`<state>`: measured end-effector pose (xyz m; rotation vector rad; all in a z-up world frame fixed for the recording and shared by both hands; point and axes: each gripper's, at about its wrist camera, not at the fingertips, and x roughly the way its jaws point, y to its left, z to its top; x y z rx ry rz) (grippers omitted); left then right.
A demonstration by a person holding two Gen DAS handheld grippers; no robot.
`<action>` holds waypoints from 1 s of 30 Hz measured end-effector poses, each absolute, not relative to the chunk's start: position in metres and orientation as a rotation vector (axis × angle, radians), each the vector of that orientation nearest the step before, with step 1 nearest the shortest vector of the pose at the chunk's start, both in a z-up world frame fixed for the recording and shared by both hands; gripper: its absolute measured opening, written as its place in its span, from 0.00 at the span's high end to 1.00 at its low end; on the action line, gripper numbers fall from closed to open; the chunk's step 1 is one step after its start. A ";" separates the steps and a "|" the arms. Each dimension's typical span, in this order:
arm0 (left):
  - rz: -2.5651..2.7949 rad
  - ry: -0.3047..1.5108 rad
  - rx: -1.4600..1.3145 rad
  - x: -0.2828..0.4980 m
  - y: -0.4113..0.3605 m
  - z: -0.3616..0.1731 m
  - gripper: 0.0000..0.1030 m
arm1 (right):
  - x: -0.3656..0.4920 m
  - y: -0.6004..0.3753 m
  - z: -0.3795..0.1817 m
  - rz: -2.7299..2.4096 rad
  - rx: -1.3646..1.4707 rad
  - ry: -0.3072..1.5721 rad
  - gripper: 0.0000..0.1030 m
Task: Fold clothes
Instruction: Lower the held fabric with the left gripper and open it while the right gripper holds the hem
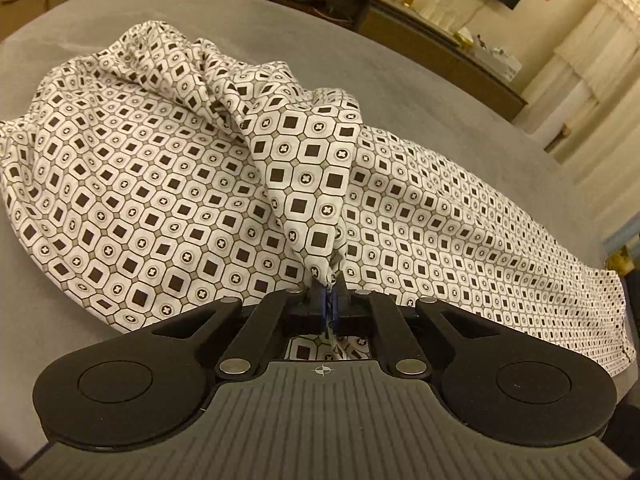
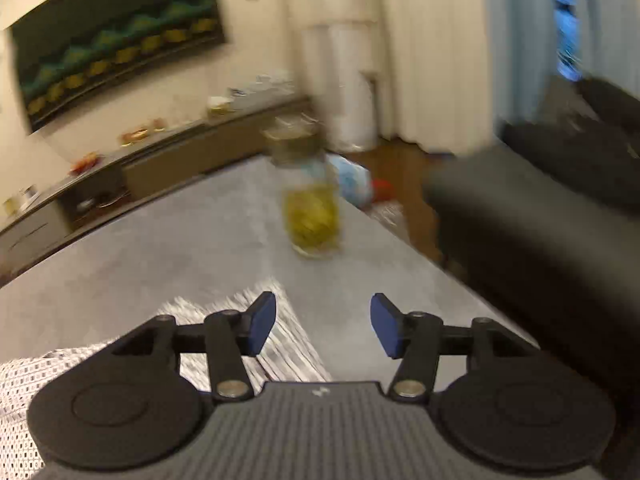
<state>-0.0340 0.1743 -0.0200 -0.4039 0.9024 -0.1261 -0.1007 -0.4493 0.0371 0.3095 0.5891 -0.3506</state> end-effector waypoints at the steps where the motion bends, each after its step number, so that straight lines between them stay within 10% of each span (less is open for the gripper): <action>1: -0.125 0.899 -0.406 -0.034 0.173 -0.020 1.00 | -0.083 -0.447 0.036 -0.273 0.279 0.614 0.40; 6: -0.145 0.846 -0.369 -0.036 0.163 -0.012 1.00 | 0.008 -0.428 -0.001 -0.003 0.096 0.852 0.41; 9: -0.174 0.780 -0.333 -0.037 0.157 0.003 1.00 | 0.034 -0.426 -0.012 0.055 0.058 0.941 0.98; 10: -0.183 0.751 -0.335 -0.039 0.157 0.007 1.00 | 0.034 -0.426 -0.009 0.061 0.051 0.934 0.99; 14: -0.176 0.719 -0.358 -0.040 0.161 0.011 1.00 | 0.000 -0.421 0.030 -0.025 0.017 0.676 0.97; 18: -0.139 0.805 -0.382 -0.030 0.165 -0.017 1.00 | 0.014 -0.420 -0.004 -0.224 -0.163 0.758 0.58; 30: -0.144 0.812 -0.406 -0.032 0.166 -0.025 1.00 | 0.007 -0.468 -0.038 -0.202 0.263 0.837 0.56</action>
